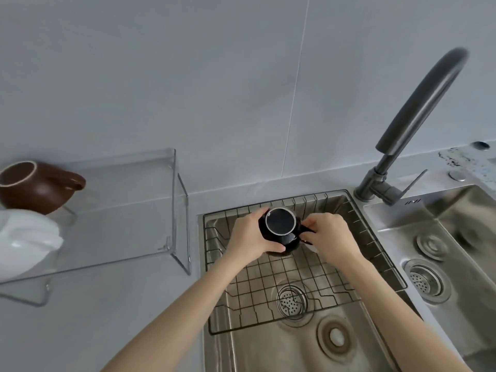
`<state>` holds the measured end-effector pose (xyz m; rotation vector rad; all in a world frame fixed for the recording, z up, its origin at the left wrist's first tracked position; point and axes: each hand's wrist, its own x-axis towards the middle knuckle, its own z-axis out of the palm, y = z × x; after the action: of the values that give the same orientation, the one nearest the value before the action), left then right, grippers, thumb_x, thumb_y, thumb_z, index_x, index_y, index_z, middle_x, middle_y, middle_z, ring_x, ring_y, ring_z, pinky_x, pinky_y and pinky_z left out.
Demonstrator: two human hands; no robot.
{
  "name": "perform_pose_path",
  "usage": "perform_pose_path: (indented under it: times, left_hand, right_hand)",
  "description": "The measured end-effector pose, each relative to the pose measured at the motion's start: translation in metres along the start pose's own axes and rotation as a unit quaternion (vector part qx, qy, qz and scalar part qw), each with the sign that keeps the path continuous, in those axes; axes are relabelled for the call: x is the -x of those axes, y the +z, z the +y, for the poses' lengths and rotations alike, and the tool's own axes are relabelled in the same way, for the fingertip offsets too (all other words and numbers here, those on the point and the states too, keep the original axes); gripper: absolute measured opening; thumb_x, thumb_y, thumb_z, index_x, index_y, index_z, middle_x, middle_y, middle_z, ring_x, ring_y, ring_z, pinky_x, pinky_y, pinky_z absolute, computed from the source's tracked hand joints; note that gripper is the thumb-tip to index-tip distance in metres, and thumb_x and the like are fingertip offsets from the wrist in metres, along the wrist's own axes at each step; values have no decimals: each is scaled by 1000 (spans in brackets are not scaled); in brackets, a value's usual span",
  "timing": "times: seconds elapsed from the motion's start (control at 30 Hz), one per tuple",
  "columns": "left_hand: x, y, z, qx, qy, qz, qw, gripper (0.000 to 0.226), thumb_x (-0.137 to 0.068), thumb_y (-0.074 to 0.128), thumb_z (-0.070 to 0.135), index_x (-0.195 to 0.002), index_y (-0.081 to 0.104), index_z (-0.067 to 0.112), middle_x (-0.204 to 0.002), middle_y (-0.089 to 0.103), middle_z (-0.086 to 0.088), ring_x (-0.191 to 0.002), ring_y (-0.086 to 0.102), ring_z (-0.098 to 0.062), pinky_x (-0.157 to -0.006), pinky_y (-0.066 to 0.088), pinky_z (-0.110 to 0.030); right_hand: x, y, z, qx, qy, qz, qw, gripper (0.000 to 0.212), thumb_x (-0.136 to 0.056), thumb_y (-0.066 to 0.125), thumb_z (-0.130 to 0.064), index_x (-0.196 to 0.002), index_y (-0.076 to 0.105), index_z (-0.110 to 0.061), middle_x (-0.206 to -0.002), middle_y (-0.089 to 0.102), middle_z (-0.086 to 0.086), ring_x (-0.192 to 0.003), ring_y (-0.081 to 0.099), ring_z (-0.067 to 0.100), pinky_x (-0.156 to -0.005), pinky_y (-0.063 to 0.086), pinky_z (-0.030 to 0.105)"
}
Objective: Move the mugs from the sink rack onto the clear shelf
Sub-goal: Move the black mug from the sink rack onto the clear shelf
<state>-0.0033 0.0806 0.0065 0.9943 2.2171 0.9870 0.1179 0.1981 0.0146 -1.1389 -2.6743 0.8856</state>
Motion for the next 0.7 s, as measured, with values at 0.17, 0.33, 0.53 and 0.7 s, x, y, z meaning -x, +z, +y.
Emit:
perform_pose_path:
  times: [0.17, 0.33, 0.53, 0.7]
  left_hand:
    - [10, -65, 24, 5, 34, 56, 998, 81, -49, 88, 19, -123, 55, 16, -119, 66, -4, -111, 58, -18, -87, 38, -17]
    - [20, -137, 32, 33, 42, 111, 992, 77, -47, 88, 17, -118, 59, 17, -108, 67, 2, -105, 59, -16, -96, 45, -29]
    - [34, -217, 17, 18, 49, 163, 985, 86, -27, 80, 43, -110, 62, 26, -109, 70, 3, -107, 62, -16, -95, 50, -40]
    - [37, -261, -15, 5, 23, 162, 987, 77, -28, 80, 41, -103, 65, 32, -104, 72, 4, -103, 64, -15, -96, 49, -41]
  right_hand:
    - [-8, -37, -61, 5, -77, 23, 997, 12, -78, 66, -11, -88, 71, -10, -82, 71, 11, -79, 62, 29, -59, 46, 32]
    - [-13, -58, -137, 23, -165, 58, 984, 13, -76, 65, -9, -86, 70, -2, -84, 71, 19, -83, 61, 36, -73, 53, 44]
    - [-23, -51, -216, 27, -234, 78, 969, 13, -74, 64, -7, -83, 68, 2, -83, 71, 22, -82, 62, 38, -73, 55, 45]
    - [-39, -20, -263, 33, -257, 48, 965, 15, -72, 63, -6, -82, 68, 3, -83, 70, 23, -81, 62, 39, -71, 55, 45]
